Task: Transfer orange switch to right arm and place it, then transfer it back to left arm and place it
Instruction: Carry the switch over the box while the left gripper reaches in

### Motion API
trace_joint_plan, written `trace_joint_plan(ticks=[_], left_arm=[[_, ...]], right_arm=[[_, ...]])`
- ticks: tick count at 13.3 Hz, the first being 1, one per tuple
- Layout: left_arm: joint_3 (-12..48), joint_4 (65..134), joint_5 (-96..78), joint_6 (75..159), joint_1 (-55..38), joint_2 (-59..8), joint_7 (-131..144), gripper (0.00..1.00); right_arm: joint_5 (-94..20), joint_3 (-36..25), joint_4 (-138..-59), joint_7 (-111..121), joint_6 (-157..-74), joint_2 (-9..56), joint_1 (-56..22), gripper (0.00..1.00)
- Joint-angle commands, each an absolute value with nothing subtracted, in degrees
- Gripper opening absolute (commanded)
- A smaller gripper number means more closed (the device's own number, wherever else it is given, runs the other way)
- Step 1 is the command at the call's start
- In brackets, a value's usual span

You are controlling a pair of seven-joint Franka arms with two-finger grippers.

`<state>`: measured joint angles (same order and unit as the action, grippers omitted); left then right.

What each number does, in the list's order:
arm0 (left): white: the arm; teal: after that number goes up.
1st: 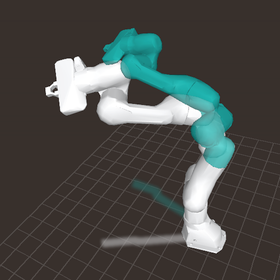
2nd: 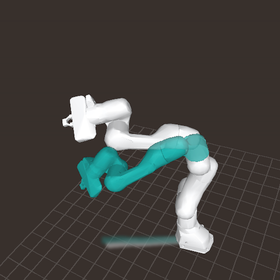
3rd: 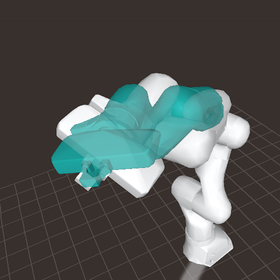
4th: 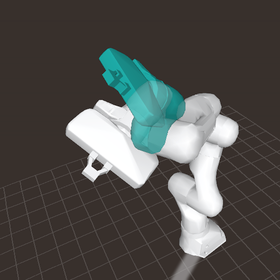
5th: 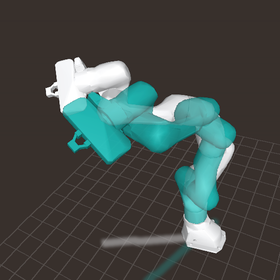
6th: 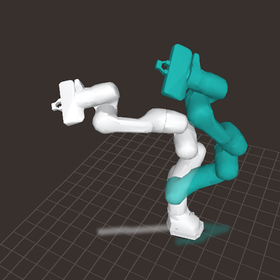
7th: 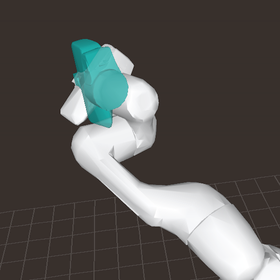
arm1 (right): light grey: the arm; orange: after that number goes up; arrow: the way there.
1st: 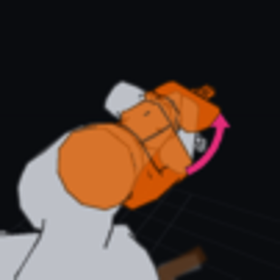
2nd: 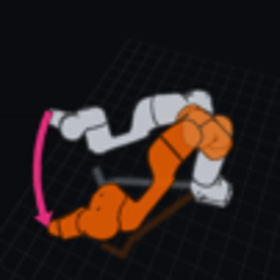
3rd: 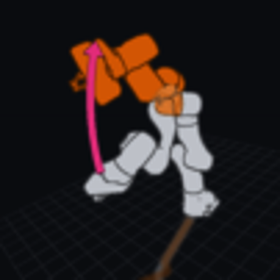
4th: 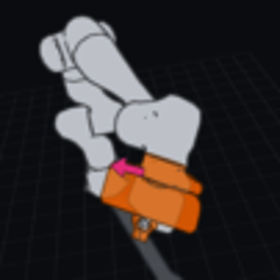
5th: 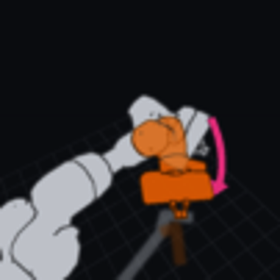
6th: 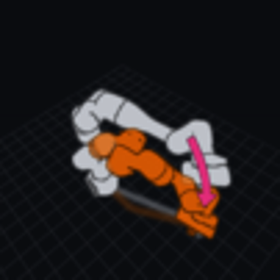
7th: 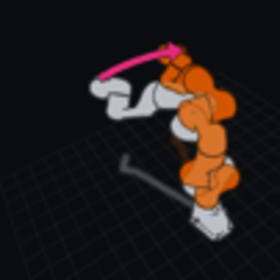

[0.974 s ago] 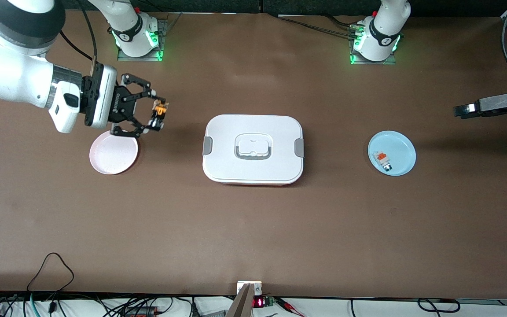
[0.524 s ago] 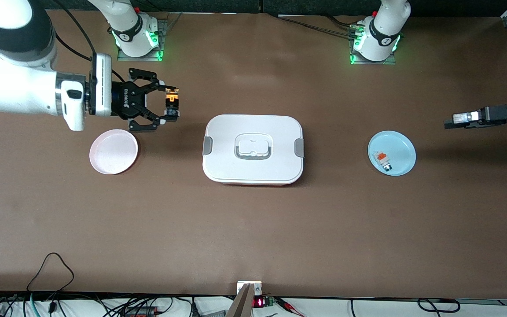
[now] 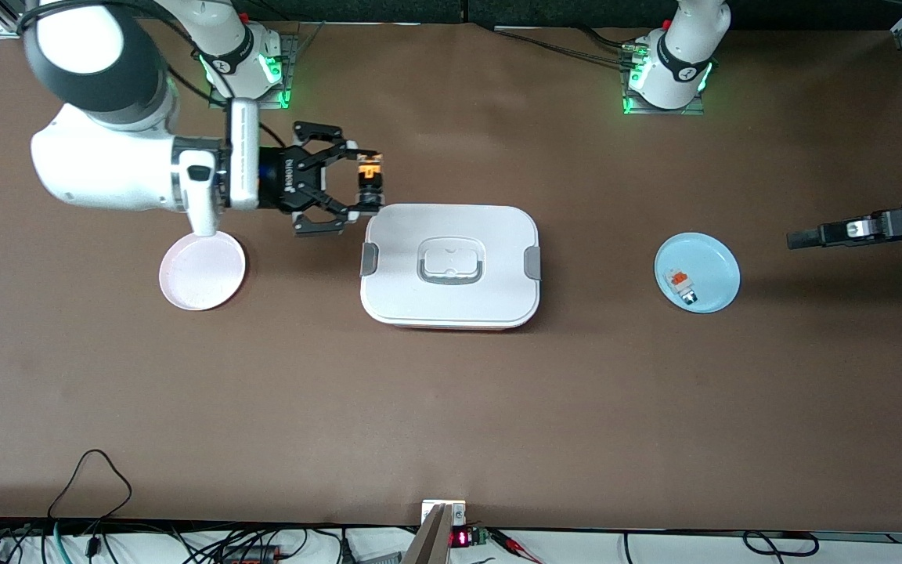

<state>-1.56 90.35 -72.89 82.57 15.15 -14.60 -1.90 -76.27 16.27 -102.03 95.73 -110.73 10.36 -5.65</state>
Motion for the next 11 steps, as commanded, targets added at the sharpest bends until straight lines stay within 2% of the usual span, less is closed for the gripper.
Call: trace_joint_plan(ticks=[1,3,7,11], left_arm=[[-1.06,91.23,-76.10,83.32,15.21,-13.01,-3.43,0.99],[-1.14,90.97,-79.35,84.45,14.51,-13.71,-3.52,0.99],[-1.23,91.23,-82.44,92.44,10.55,-17.22,-11.04,0.99],[-1.58,91.14,-83.57,92.55,10.63,-15.39,-11.69,0.99]], right_arm=[[-79.62,17.23,-101.34,96.33,-112.58,11.60,-6.85,0.18],[-79.98,17.57,-99.85,96.07,-116.70,12.04,-8.96,0.16],[-80.25,22.23,-94.58,88.96,-124.52,13.45,-9.75,0.16],[-79.54,22.59,-93.43,89.73,-127.44,15.73,-12.39,0.16]])
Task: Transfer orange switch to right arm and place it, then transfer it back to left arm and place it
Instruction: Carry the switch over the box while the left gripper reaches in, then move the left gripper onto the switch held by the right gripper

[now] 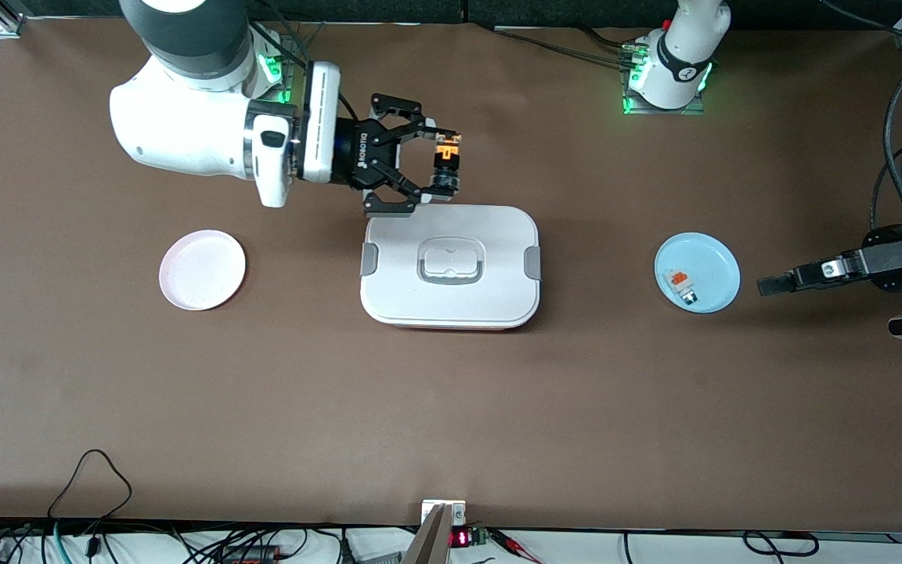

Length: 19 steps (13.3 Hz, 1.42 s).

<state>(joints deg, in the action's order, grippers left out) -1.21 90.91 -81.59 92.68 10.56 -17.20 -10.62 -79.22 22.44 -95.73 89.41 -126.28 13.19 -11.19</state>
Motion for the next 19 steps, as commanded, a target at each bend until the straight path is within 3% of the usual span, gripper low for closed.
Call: trace_joint_plan(ticks=[1,5,8,12,19], left_arm=[[-1.15,91.23,-85.41,92.55,10.55,-15.21,-10.91,0.99],[1.22,94.03,-85.87,97.44,6.95,-14.25,-10.81,0.99],[8.86,101.67,-86.04,114.30,6.86,-8.37,-13.00,0.99],[14.49,107.92,-86.57,127.50,6.77,-2.56,-14.85,0.99],[14.68,110.56,-87.54,128.15,6.86,-1.85,-14.85,0.99]], right_arm=[[-78.84,22.59,-93.08,89.65,-127.53,15.82,-12.83,0.16],[-78.40,22.67,-90.27,88.42,-130.85,17.49,-15.02,0.16],[-78.22,22.68,-87.99,88.24,-133.67,18.62,-17.40,0.16],[-78.13,22.59,-87.19,88.24,-138.15,19.86,-20.21,0.16],[-78.05,22.59,-85.08,88.15,-142.38,22.50,-23.11,0.16]])
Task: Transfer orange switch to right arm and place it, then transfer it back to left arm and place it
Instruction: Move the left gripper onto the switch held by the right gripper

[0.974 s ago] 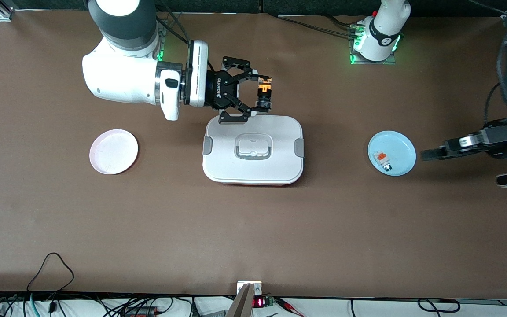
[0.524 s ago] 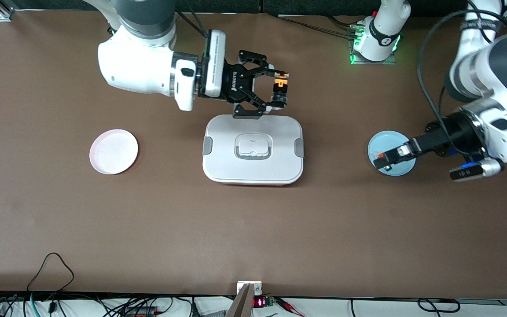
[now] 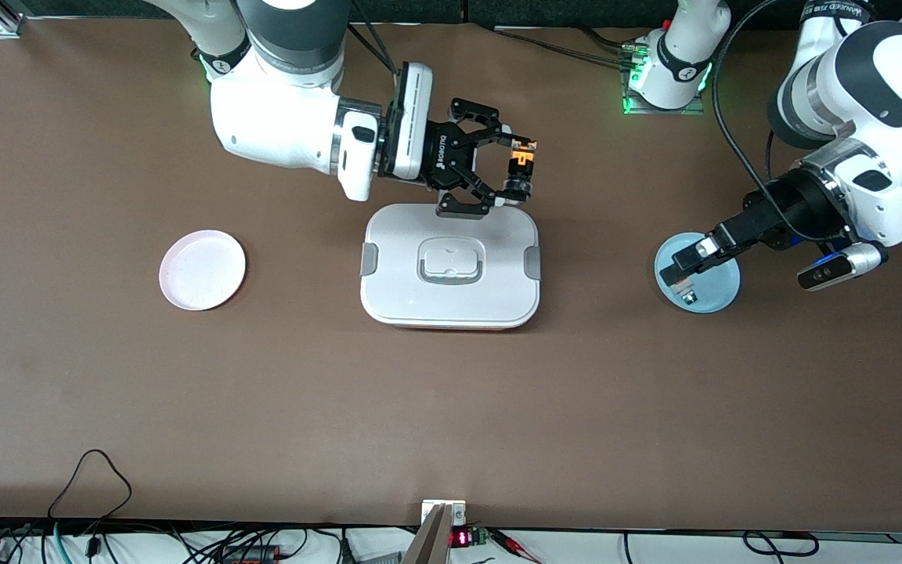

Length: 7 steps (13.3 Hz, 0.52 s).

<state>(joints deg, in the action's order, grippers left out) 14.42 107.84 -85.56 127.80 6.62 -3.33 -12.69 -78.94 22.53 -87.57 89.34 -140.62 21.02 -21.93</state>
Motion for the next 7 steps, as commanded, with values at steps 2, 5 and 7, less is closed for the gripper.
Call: trace_joint_plan(ticks=[2,5,7], left_arm=[[16.69,112.84,-87.63,128.49,6.85,0.08,-14.85,0.99],[17.40,115.75,-87.63,128.50,6.77,3.07,-14.77,0.99],[20.64,116.54,-87.71,132.77,6.77,4.04,-14.24,0.99]], right_arm=[[-78.05,22.59,-84.90,88.24,-142.38,22.59,-23.20,0.16],[-76.47,22.59,-84.90,88.15,-142.38,22.50,-23.12,0.16],[-76.29,22.59,-84.90,88.15,-142.38,22.50,-23.12,0.16]])
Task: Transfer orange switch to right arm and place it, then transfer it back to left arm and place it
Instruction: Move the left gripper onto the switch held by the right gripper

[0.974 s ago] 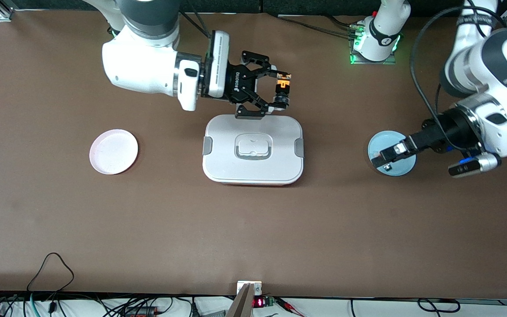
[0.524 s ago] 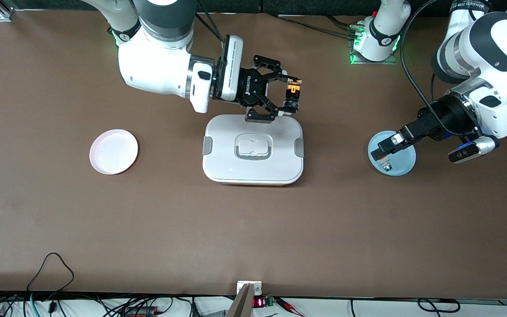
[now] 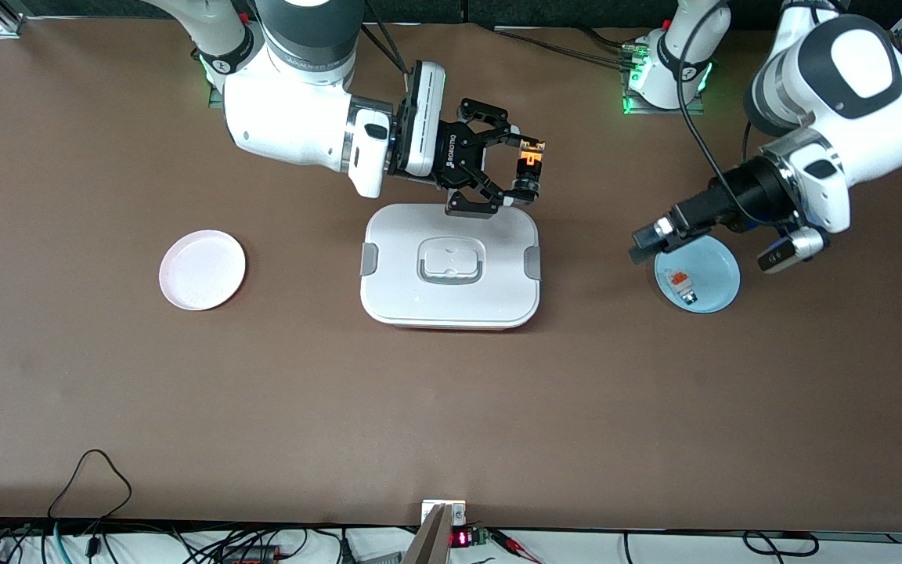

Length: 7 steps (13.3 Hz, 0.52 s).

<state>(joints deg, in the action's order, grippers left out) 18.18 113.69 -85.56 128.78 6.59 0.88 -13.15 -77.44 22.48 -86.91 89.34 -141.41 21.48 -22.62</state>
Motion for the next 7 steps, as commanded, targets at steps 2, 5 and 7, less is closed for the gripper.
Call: trace_joint_plan(ticks=[2,5,7], left_arm=[[23.29,116.54,-90.25,135.35,6.77,4.31,-13.80,0.99],[23.90,116.54,-91.05,135.53,6.77,4.39,-12.84,0.99],[26.18,116.98,-91.05,138.75,6.77,5.01,-9.33,0.99]], right_arm=[[-76.29,22.59,-84.99,88.15,-142.30,22.50,-23.12,0.16],[-76.29,22.59,-84.99,88.16,-142.29,22.50,-23.12,0.16],[-76.20,22.59,-84.99,88.15,-142.29,22.50,-23.12,0.16]])
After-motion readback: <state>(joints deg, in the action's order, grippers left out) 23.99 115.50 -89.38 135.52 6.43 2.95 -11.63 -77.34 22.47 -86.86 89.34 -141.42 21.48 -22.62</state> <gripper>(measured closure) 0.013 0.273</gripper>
